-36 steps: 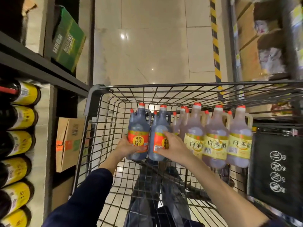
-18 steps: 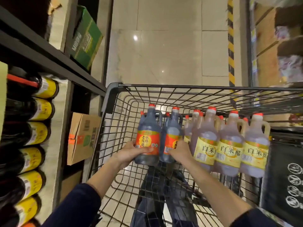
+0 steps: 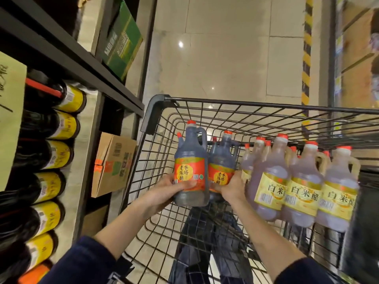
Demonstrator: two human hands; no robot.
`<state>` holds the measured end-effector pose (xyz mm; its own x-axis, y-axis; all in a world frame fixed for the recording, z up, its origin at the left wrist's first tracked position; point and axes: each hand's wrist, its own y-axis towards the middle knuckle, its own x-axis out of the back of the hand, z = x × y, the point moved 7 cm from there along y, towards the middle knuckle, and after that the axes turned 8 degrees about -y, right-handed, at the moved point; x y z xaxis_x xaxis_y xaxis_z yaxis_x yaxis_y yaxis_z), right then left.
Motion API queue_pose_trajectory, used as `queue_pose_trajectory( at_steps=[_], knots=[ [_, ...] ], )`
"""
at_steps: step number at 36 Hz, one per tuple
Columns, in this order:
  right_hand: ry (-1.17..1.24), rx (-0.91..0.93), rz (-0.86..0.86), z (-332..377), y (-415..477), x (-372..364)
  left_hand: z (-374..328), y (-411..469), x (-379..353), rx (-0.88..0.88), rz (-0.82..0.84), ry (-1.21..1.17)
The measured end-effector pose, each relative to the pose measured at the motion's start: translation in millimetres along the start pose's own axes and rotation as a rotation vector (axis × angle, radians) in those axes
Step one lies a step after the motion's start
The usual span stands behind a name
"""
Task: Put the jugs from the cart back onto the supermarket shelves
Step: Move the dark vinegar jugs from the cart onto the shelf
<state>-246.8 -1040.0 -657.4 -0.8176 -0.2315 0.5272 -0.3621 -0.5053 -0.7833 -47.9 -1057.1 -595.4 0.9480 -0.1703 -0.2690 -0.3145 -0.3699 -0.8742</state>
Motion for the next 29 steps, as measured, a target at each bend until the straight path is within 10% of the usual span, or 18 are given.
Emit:
queue_pose_trajectory(
  at_steps=[6, 29],
  knots=[
    [0.312, -0.098, 0.264, -7.4, -6.7, -17.1, 8.8, -1.7, -0.4, -0.003, -0.006, -0.043],
    [0.67, -0.273, 0.393, -0.9, -50.2, -17.8, 10.3, -37.8, 10.4, -0.013, -0.151, -0.105]
  ],
)
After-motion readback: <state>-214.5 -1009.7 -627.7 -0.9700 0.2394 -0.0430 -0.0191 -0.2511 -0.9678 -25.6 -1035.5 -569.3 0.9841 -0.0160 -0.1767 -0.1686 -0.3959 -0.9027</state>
